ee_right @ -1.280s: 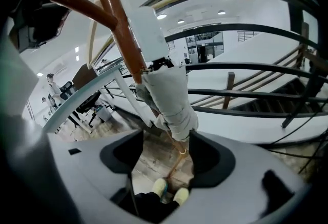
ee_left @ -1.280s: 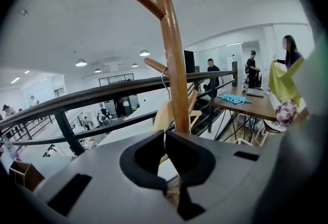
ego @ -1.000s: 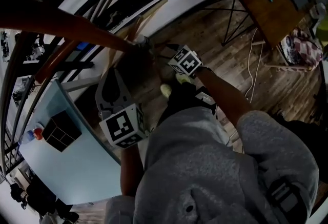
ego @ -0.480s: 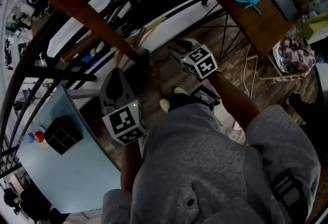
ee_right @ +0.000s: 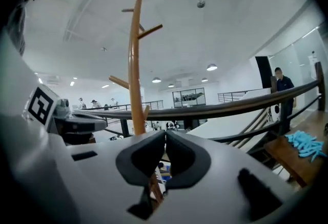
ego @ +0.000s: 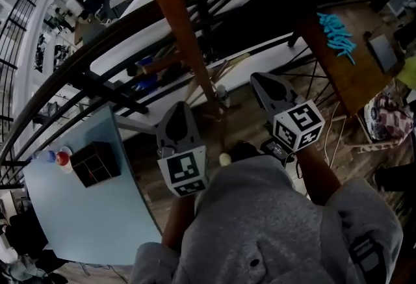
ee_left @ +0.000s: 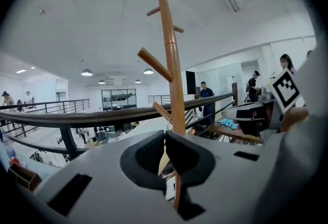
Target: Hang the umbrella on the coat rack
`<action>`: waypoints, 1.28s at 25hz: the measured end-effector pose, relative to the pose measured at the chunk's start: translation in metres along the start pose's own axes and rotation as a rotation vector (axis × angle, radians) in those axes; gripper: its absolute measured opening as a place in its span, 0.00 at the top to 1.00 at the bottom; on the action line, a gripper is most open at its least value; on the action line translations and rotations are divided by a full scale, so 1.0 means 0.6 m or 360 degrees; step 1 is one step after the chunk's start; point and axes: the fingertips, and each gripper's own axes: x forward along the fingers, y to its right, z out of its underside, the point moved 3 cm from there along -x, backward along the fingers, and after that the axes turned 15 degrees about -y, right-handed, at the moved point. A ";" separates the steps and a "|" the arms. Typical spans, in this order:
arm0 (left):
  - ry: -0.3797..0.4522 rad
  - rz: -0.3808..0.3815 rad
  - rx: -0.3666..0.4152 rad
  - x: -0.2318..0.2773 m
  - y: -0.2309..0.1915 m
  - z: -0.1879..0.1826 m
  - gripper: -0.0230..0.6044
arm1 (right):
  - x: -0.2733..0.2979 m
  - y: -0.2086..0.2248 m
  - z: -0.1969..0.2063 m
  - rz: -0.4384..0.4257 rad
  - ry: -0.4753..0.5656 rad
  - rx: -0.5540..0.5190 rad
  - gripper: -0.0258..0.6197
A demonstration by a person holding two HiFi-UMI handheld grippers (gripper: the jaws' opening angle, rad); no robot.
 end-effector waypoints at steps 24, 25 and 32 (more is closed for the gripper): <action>0.0066 -0.0078 -0.0038 -0.126 0.059 0.008 0.93 | -0.110 -0.128 -0.012 -0.0143 -0.0034 -0.0202 0.91; 0.0069 -0.0080 -0.0037 -0.134 0.065 0.010 0.93 | -0.119 -0.128 -0.007 -0.0139 -0.0038 -0.0202 0.91; 0.0080 -0.0077 -0.0037 -0.192 0.120 0.038 0.93 | -0.195 -0.131 0.039 -0.0102 -0.0059 -0.0231 0.91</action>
